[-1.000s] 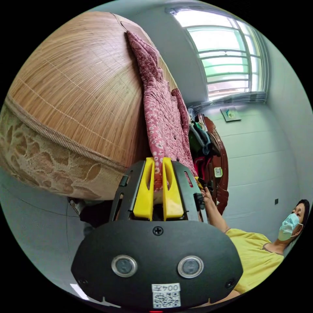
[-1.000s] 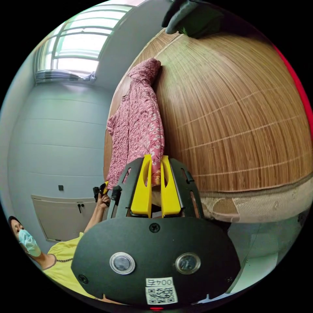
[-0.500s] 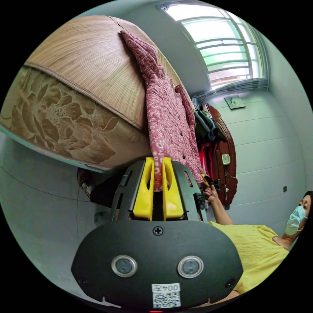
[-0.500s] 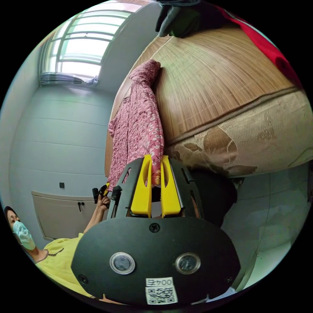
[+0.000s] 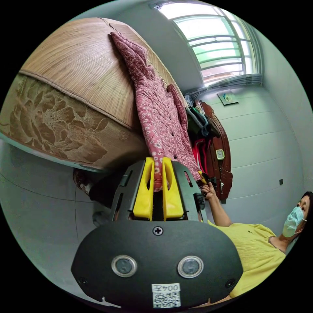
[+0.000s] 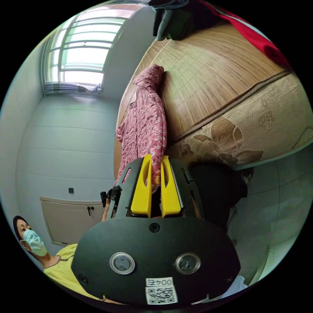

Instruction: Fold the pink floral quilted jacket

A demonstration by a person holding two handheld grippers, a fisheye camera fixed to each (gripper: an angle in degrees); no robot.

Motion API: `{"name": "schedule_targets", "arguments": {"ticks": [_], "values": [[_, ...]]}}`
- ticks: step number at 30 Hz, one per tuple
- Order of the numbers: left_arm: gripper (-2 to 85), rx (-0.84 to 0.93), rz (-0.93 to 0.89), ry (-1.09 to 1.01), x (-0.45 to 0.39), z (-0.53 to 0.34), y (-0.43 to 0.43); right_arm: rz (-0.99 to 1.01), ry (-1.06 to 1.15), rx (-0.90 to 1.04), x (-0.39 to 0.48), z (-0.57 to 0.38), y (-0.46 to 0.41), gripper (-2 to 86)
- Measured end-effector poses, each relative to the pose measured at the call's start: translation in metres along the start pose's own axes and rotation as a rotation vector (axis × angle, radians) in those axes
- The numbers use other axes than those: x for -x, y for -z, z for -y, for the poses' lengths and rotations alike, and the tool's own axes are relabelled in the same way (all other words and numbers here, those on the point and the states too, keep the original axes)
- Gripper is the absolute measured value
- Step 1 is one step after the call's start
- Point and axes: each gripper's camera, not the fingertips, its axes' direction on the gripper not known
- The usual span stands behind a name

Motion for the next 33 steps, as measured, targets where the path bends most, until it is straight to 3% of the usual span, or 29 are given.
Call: {"name": "schedule_targets", "arguments": {"ticks": [17,33], "values": [[2.3,0.009,-0.183,-0.035,0.004,0.0,0.037,-0.013,-0.021,-0.157,0.084,-0.012,0.034,5.0],[2.7,-0.024,-0.147,-0.06,-0.026,-0.036,0.06,-0.157,0.095,-0.038,0.108,-0.018,0.049,5.0]]}}
